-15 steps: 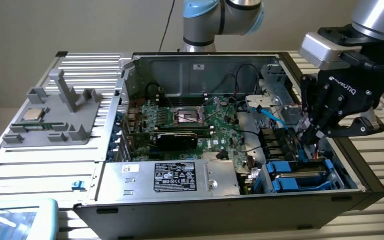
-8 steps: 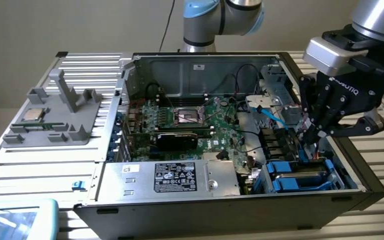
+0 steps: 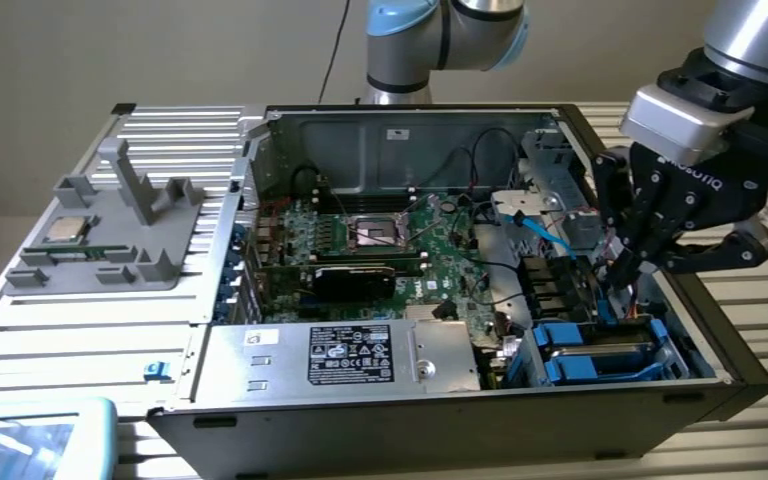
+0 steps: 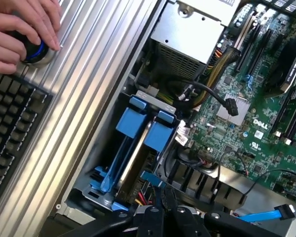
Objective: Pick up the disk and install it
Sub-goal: 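Insert the second disk wire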
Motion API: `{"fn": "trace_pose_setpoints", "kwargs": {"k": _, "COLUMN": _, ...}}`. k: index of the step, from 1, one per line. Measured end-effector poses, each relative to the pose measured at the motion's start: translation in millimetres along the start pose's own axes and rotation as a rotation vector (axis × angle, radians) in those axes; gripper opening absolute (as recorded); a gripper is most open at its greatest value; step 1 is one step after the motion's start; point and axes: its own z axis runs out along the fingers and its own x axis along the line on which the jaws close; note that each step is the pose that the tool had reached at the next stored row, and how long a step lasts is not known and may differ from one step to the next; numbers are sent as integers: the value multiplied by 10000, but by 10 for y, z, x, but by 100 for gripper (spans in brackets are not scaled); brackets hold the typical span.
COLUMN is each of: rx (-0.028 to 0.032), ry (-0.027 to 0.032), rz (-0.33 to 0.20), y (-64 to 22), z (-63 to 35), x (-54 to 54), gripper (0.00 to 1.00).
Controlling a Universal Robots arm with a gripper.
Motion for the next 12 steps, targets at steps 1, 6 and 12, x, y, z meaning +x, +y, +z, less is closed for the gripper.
{"fn": "trace_pose_setpoints", "kwargs": {"k": 1, "rx": 14, "ry": -10, "rz": -187, "y": 0, "z": 0, "x": 0, "gripper": 11}}
{"fn": "trace_pose_setpoints", "kwargs": {"k": 6, "rx": 80, "ry": -59, "rz": -1094, "y": 0, "z": 0, "x": 0, "gripper": 11}}
{"fn": "trace_pose_setpoints", "kwargs": {"k": 12, "rx": 176, "ry": -145, "rz": -2193, "y": 0, "z": 2, "x": 0, "gripper": 11}}
